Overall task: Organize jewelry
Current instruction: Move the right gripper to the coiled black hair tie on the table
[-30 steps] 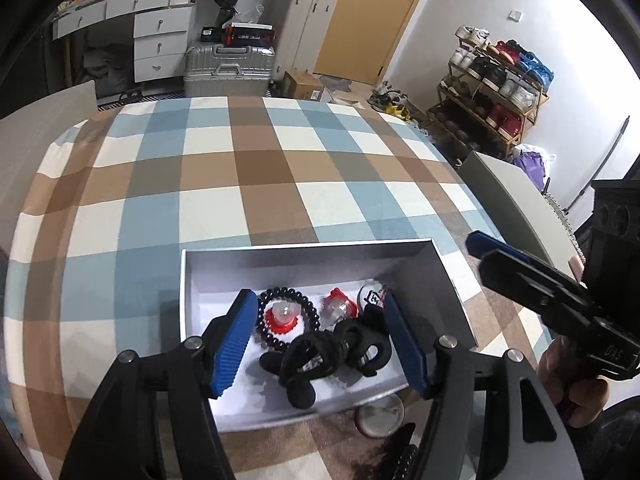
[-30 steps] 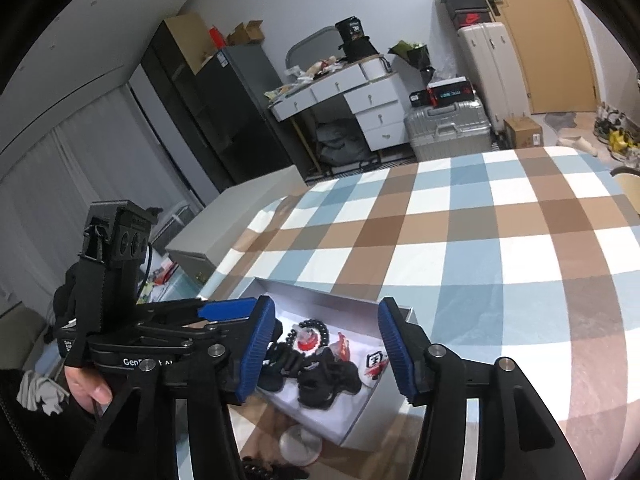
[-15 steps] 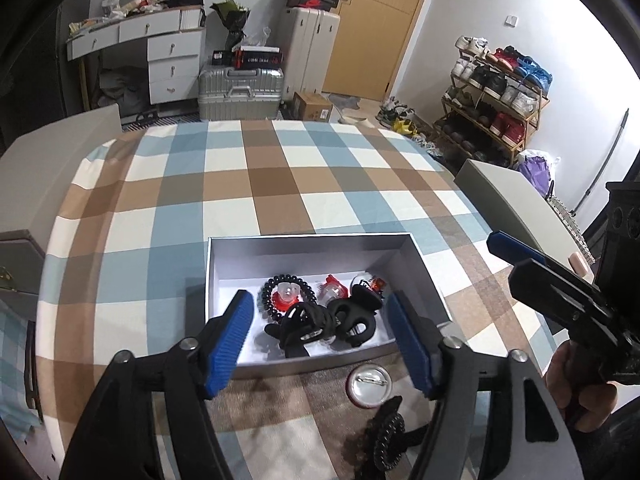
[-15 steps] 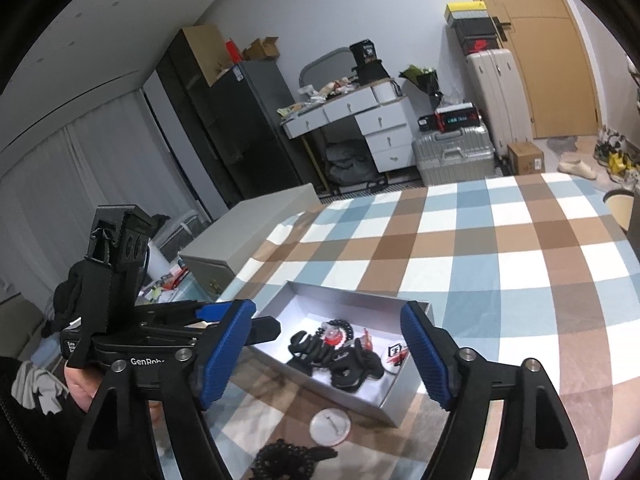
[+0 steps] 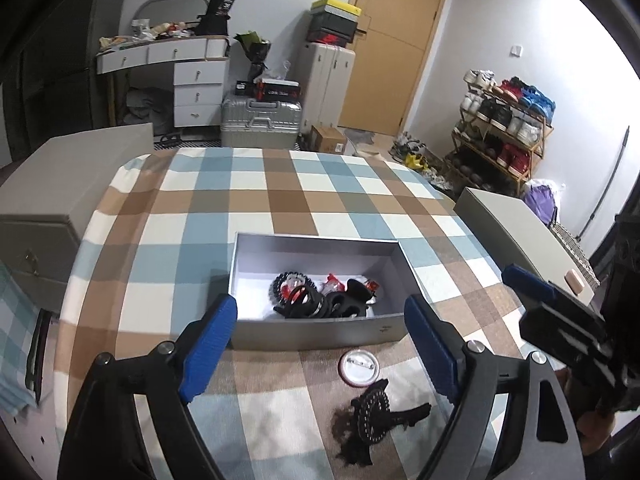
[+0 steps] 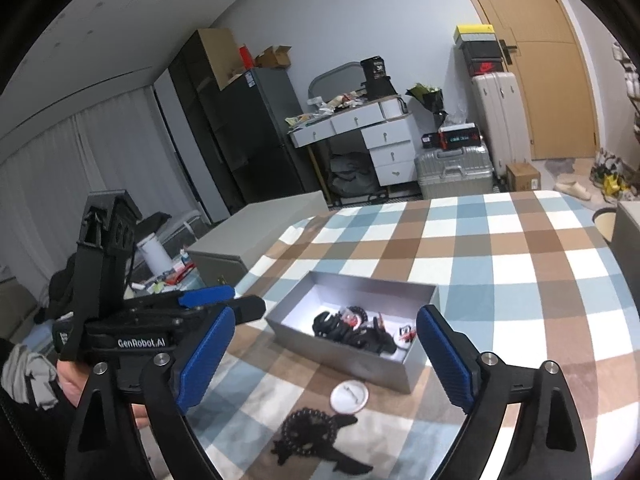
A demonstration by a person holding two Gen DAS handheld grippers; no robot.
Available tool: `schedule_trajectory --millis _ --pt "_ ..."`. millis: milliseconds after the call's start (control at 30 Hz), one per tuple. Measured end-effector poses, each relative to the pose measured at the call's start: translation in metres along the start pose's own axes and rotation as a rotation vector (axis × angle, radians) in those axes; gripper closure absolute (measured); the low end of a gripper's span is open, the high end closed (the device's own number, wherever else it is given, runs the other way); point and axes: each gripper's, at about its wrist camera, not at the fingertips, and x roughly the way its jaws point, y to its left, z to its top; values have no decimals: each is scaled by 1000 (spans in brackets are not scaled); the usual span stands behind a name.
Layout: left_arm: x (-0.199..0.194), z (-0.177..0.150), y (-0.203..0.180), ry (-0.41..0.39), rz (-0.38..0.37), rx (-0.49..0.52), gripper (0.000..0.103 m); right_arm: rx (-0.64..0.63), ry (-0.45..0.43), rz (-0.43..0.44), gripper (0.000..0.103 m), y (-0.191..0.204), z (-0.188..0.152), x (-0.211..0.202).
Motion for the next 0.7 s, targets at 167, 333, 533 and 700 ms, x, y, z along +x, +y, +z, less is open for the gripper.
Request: schedule_trajectory --millis 167,333,533,700 --pt "-8 -19 -5 -19 49 13 8 -9 28 -21 8 6 -21 -6" --pt "-13 -41 -2 -27 101 6 2 -15 75 -50 8 8 -44 -7" --pt "-10 -70 10 38 125 -26 2 -6 149 -70 8 7 -72 0" --pt "-7 -87 16 89 128 -41 2 15 188 -69 8 3 -80 11"
